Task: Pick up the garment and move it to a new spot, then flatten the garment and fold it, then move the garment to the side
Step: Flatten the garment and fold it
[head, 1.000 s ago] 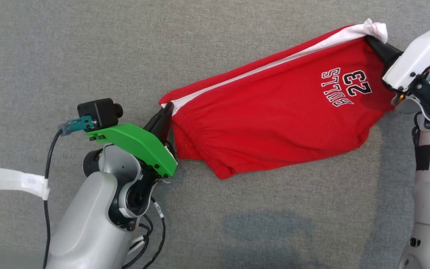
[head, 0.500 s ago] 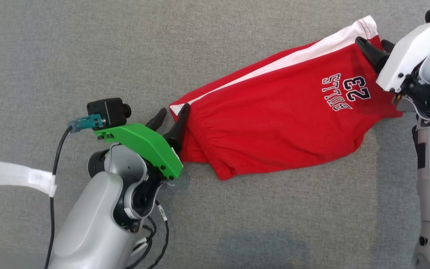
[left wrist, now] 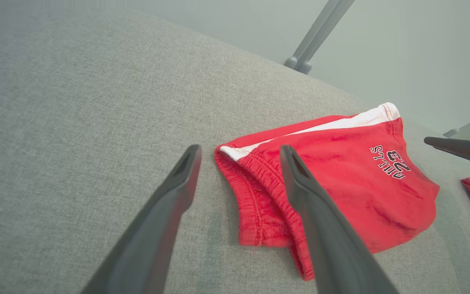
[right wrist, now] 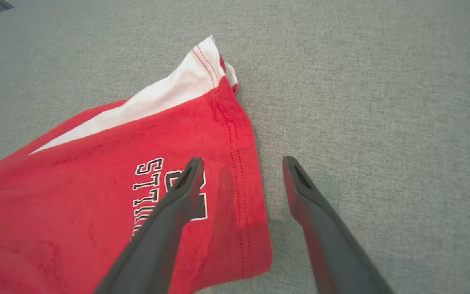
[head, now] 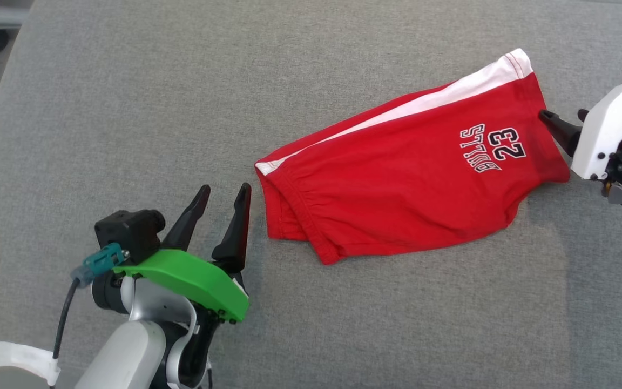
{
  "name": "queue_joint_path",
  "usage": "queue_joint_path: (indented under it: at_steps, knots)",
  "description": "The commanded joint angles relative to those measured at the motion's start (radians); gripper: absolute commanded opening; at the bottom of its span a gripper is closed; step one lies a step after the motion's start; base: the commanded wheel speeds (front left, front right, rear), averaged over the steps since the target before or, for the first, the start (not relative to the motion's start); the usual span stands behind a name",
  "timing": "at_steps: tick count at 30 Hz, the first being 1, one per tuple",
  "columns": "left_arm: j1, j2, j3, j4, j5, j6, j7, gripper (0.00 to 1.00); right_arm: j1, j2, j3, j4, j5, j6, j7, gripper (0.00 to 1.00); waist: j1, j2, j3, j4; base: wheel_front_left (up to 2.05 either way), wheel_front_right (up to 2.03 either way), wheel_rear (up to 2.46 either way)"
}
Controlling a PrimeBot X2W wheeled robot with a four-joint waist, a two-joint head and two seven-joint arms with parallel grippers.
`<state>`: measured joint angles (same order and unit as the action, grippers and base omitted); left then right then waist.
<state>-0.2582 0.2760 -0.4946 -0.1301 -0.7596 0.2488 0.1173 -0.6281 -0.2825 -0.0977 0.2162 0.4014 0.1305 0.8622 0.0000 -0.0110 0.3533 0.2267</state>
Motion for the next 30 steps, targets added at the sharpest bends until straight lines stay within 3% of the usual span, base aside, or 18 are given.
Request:
queue_joint_path:
  at_steps: [1, 7, 14, 15, 16, 21, 30]
  knots:
    - [0.000, 0.020, -0.008, -0.001, 0.040, -0.013, -0.033, 1.00, 0.015, -0.013, -0.009, 0.005, -0.016, 0.000, -0.011, 1.00, 0.0000, 0.0110, 0.025, 0.034, 0.00, 0.00, 0.00]
    - [-0.007, 0.006, -0.024, 0.051, 0.094, -0.055, -0.158, 1.00, -0.006, -0.007, -0.055, 0.066, -0.048, 0.000, -0.016, 1.00, 0.0000, 0.0110, 0.062, 0.096, 0.00, 0.00, 0.00]
    - [-0.005, -0.015, -0.040, 0.169, 0.108, -0.108, -0.259, 1.00, -0.007, 0.043, -0.115, 0.159, -0.018, 0.000, 0.003, 1.00, 0.0000, 0.0110, 0.072, 0.143, 0.00, 0.00, 0.00]
    - [-0.010, -0.007, -0.049, 0.193, 0.124, -0.118, -0.271, 1.00, -0.005, 0.056, -0.106, 0.163, 0.003, 0.001, 0.008, 0.35, 0.0000, 0.0110, 0.070, 0.147, 0.00, 0.00, 0.00]
    - [-0.012, -0.013, -0.048, 0.210, 0.116, -0.129, -0.290, 1.00, 0.002, 0.070, -0.102, 0.166, 0.032, 0.001, 0.017, 0.00, 0.0000, 0.0110, 0.064, 0.147, 0.00, 0.00, 0.00]
    - [0.027, -0.018, -0.028, 0.313, 0.094, -0.159, -0.340, 1.00, 0.062, 0.082, -0.144, 0.141, 0.162, 0.000, 0.036, 0.00, 0.0000, 0.0110, -0.001, 0.126, 0.00, 0.00, 0.00]
    - [0.166, 0.022, 0.038, 0.424, 0.075, -0.199, -0.378, 1.00, 0.282, 0.121, -0.228, 0.028, 0.290, 0.000, 0.012, 0.00, 0.0000, 0.0110, -0.186, 0.019, 0.00, 0.00, 0.00]
